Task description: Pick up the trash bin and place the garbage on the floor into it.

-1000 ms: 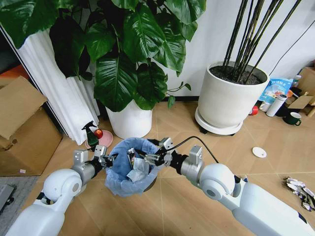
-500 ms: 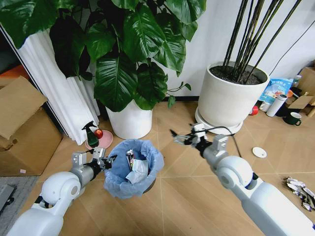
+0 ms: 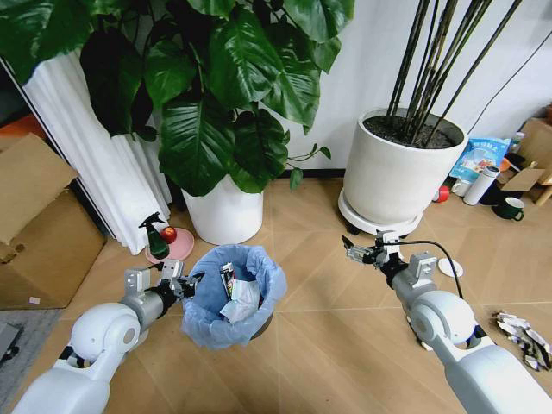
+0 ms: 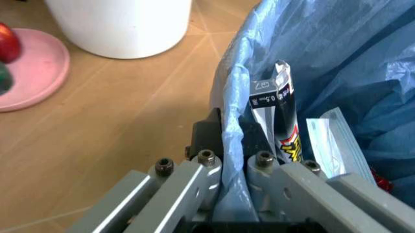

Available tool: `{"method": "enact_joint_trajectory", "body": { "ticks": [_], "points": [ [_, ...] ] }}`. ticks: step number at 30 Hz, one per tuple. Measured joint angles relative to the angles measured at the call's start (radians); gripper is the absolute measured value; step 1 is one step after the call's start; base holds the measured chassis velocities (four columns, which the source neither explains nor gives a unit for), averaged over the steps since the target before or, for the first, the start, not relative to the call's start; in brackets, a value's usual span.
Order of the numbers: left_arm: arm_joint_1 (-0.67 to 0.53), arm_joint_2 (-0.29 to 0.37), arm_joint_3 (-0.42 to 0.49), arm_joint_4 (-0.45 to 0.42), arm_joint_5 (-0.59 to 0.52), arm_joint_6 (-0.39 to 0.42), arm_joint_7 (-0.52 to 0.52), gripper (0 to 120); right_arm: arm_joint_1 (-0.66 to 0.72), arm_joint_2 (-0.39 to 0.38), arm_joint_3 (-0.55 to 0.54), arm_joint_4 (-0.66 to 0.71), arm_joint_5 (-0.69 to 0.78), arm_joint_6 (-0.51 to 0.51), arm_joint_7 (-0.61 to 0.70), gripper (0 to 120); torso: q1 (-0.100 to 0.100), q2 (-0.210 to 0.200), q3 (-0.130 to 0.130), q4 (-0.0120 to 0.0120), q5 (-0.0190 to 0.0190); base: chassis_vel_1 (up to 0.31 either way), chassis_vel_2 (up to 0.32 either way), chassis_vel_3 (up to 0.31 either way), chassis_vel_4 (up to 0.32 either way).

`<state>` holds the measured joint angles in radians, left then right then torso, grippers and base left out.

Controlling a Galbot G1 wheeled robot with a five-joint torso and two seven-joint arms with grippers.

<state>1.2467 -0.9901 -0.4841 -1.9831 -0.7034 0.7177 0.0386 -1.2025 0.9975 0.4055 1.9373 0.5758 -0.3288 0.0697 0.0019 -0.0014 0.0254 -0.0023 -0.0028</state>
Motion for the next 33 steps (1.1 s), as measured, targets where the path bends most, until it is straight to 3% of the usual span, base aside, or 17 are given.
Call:
{"method": "enact_joint_trajectory", "body": {
  "ticks": [33],
  "points": [
    [0.013,-0.005,-0.006,-0.004,0.001,-0.002,0.001,0,-0.041,0.012,0.02,0.005,-0.015,0.009,-0.017,100,0.0,0.0,0.0,0.0001,-0.0001,-0.14,-0.141,0.139,0.14]
  ]
}}
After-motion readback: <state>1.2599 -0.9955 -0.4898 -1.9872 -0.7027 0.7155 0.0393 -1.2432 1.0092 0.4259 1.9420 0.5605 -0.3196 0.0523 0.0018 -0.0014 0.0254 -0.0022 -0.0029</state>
